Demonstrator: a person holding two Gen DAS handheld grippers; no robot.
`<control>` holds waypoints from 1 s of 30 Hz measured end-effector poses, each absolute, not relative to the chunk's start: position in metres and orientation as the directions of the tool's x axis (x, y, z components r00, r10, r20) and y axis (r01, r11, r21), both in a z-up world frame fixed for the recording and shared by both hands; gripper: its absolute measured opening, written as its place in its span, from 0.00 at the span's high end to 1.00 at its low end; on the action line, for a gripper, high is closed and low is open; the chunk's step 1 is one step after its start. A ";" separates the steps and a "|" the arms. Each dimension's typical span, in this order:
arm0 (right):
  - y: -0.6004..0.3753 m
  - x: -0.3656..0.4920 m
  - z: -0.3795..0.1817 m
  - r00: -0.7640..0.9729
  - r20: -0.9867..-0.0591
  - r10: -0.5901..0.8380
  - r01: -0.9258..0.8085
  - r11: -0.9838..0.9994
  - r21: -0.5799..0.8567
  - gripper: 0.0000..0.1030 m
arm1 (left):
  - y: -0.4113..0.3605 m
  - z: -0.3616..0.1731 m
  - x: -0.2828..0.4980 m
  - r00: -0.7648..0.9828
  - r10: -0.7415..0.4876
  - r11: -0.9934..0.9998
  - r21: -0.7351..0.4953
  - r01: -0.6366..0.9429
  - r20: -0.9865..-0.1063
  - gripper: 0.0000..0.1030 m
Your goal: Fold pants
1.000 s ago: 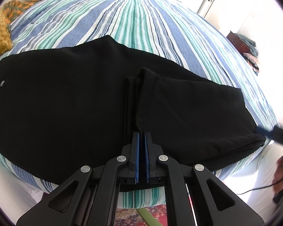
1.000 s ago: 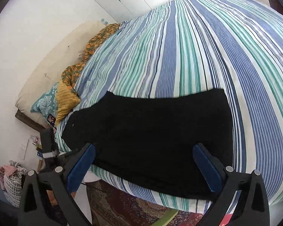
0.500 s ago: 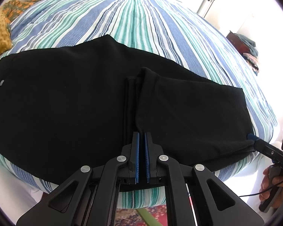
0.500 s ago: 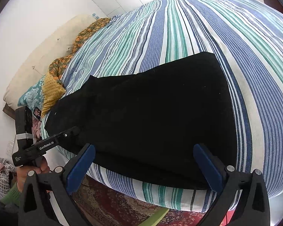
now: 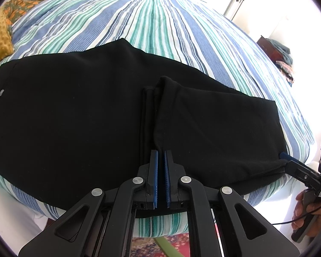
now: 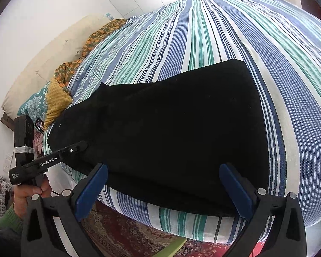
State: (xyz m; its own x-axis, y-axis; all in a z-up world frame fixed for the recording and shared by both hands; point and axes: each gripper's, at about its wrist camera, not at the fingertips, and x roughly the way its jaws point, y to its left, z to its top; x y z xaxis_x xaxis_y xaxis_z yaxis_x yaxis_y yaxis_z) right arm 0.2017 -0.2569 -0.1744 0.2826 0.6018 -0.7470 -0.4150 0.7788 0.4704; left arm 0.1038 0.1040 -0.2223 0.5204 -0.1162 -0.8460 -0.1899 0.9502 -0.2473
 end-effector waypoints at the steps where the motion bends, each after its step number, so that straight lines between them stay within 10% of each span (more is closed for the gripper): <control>1: -0.257 0.202 -0.175 0.283 -0.746 0.603 -0.413 0.778 0.473 0.00 | 0.104 -0.222 0.104 0.520 -0.116 0.950 -0.247 -0.190 -0.846 0.95; 30: -0.249 0.197 -0.177 0.305 -0.753 0.583 -0.412 0.794 0.448 0.00 | 0.107 -0.223 0.104 0.521 -0.129 0.944 -0.265 -0.196 -0.844 0.93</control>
State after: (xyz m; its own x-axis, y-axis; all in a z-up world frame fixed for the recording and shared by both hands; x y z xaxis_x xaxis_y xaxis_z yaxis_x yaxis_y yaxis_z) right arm 0.1971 -0.2492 -0.1775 0.3050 0.5831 -0.7530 -0.4122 0.7936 0.4476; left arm 0.1037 0.1065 -0.2229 0.5212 -0.1287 -0.8437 -0.1965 0.9439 -0.2653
